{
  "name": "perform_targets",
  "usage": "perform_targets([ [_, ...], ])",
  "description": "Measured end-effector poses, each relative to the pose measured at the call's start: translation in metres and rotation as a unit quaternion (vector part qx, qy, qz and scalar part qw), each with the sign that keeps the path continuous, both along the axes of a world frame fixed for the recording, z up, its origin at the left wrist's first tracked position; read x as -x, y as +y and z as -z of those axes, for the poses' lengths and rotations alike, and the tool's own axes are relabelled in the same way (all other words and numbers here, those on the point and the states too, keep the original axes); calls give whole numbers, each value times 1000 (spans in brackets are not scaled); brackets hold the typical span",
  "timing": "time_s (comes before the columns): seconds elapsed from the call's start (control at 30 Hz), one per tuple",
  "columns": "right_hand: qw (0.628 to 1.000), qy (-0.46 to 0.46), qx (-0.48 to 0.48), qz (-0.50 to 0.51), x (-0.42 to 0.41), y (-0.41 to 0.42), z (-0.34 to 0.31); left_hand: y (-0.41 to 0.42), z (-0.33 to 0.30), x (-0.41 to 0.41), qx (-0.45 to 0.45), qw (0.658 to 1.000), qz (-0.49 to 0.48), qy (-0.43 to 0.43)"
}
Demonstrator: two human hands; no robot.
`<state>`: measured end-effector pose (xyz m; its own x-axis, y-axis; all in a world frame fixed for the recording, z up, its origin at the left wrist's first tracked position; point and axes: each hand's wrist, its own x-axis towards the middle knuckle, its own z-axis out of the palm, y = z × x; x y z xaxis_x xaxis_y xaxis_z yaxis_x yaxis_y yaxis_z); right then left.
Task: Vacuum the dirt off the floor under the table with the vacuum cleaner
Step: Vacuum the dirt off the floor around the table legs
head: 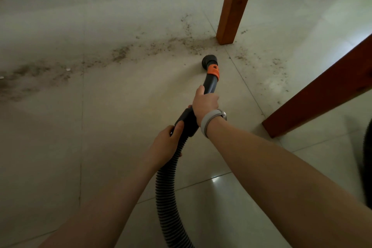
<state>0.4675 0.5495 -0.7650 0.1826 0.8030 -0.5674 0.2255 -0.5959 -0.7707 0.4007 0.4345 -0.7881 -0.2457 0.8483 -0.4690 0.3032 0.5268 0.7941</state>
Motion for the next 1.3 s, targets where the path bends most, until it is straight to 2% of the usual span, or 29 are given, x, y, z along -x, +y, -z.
perform_targets([
  [0.13,1000,-25,10,7,-19,-2,-1,0,2,-11,-34,995,39,81],
  [0.2,1000,-3,6,10,-20,-6,-4,-1,2,-13,-68,990,54,112],
  [0.3,996,60,40,47,-20,-15,-13,-5,-2,-9,-85,987,68,121],
  [0.37,983,138,83,88,-27,-20,-18,-9,-6,-4,-80,987,83,110],
  [0.47,961,224,94,130,-39,-24,-24,-11,-12,2,-74,989,99,77],
  [0.77,976,108,114,147,-37,-57,-8,-25,-16,19,-39,988,152,-14],
  [1.03,970,139,145,133,-30,-77,-7,-35,-22,47,-46,985,162,-36],
  [1.17,968,143,154,136,-25,-93,0,-51,-16,50,-26,986,166,-12],
  [1.3,969,143,148,139,-18,-109,-3,-60,-16,50,19,983,174,46],
])
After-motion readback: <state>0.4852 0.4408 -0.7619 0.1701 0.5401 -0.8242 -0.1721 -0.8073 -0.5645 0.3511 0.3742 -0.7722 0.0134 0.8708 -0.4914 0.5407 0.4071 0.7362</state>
